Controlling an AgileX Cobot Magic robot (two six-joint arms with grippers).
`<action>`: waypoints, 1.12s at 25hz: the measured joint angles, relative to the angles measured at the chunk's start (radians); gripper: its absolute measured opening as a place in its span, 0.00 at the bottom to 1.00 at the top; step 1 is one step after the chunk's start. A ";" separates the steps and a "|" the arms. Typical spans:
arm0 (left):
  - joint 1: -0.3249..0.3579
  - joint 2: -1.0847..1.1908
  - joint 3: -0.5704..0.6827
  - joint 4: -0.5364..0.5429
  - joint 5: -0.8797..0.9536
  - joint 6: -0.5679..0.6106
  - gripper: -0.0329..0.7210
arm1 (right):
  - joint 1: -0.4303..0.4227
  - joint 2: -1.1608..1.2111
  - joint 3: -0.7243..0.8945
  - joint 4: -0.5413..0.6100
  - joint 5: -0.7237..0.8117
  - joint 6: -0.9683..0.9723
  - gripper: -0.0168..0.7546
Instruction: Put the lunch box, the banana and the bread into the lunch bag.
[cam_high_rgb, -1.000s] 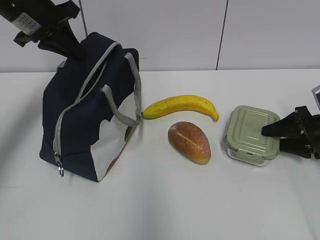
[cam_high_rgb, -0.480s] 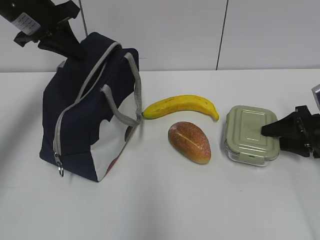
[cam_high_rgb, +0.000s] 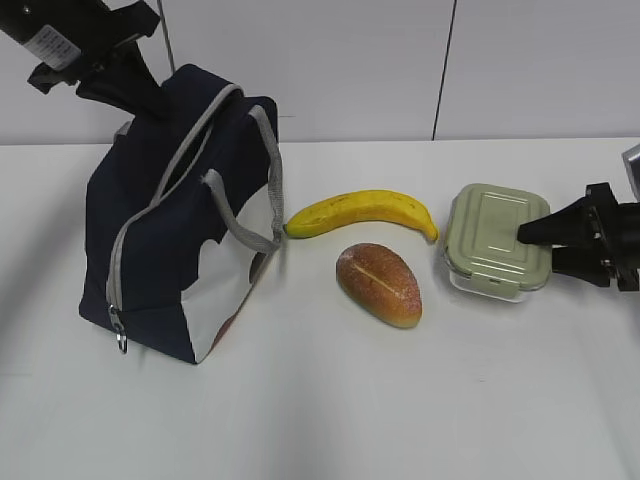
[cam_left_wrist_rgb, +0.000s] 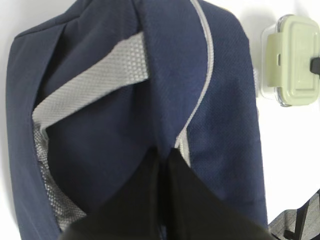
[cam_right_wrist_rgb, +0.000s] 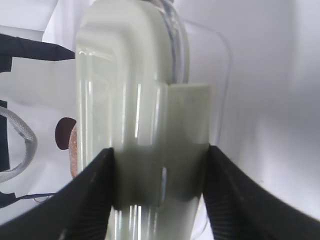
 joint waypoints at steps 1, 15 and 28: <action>0.000 0.000 0.000 -0.001 0.000 0.000 0.04 | 0.011 -0.002 -0.009 -0.002 0.000 0.011 0.52; 0.000 0.000 0.000 -0.038 0.000 -0.070 0.04 | 0.264 -0.165 -0.267 -0.058 0.034 0.423 0.52; 0.000 0.000 0.000 -0.044 0.000 -0.118 0.04 | 0.528 -0.202 -0.586 -0.196 0.088 0.820 0.52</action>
